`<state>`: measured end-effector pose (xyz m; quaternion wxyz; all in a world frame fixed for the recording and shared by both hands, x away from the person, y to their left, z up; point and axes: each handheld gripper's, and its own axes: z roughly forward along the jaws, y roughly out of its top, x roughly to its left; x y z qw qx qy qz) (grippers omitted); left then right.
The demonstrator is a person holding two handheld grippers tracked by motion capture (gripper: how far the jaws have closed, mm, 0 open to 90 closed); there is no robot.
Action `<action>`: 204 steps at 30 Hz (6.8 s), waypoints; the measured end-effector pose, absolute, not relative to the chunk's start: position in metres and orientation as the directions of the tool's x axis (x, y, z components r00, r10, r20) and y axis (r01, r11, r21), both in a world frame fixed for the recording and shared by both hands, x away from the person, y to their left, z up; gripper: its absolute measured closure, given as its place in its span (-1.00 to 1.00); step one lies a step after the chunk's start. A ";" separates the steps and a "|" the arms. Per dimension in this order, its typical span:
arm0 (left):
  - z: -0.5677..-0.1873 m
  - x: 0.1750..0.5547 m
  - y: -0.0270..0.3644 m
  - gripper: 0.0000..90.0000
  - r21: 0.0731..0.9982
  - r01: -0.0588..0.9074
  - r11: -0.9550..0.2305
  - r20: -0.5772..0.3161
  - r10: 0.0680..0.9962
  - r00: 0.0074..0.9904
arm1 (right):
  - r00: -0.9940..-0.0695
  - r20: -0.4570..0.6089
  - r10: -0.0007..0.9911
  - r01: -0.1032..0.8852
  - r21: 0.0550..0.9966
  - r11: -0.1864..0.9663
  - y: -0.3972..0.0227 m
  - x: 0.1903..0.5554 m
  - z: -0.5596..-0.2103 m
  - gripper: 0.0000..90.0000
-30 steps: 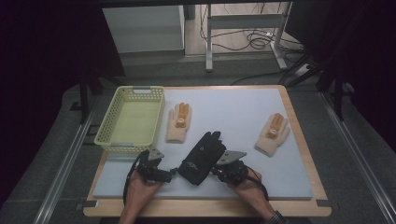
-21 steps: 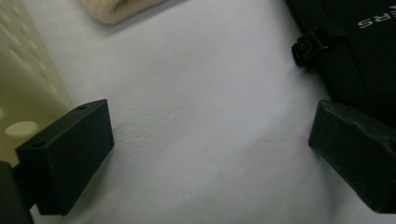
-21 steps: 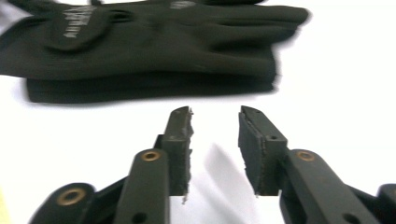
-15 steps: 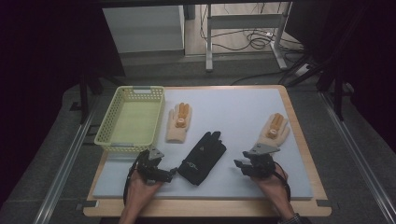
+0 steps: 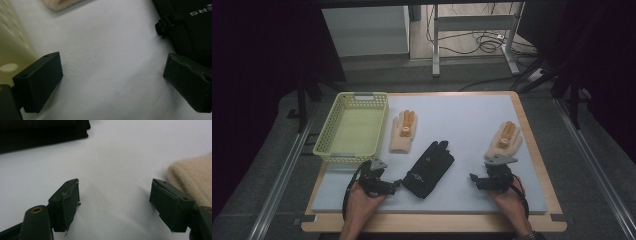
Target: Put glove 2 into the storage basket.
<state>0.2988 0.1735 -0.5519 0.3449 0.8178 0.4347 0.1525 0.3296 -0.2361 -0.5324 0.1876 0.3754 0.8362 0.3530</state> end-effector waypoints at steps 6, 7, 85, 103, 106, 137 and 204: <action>-0.551 0.299 0.176 -0.90 0.703 0.612 -0.363 -0.072 0.820 0.568 | -0.646 -0.049 0.761 0.495 0.733 0.467 -0.236 0.329 -0.533 -0.48; -0.551 0.299 0.178 -0.89 0.706 0.613 -0.355 -0.082 0.819 0.568 | -0.647 -0.050 0.761 0.494 0.733 0.468 -0.236 0.329 -0.533 -0.48; -0.521 0.329 0.058 0.46 0.616 0.567 -0.547 -0.037 0.699 0.714 | -0.641 -0.055 0.766 0.495 0.733 0.467 -0.236 0.329 -0.533 -0.52; -0.469 0.343 0.084 0.49 0.667 0.545 -0.508 -0.036 0.709 0.704 | -0.641 -0.059 0.765 0.493 0.733 0.470 -0.236 0.329 -0.533 -0.53; -0.460 0.349 0.090 0.49 0.672 0.545 -0.502 -0.039 0.711 0.703 | -0.641 -0.058 0.765 0.493 0.733 0.469 -0.236 0.329 -0.533 -0.53; -0.392 0.393 0.173 0.48 0.709 0.570 -0.416 0.072 0.846 0.528 | -0.641 -0.059 0.765 0.490 0.736 0.467 -0.236 0.329 -0.533 -0.53; -0.474 0.448 0.314 -0.94 0.578 0.794 -0.188 -0.049 0.963 0.264 | -0.641 -0.055 0.766 0.492 0.736 0.465 -0.236 0.329 -0.533 -0.53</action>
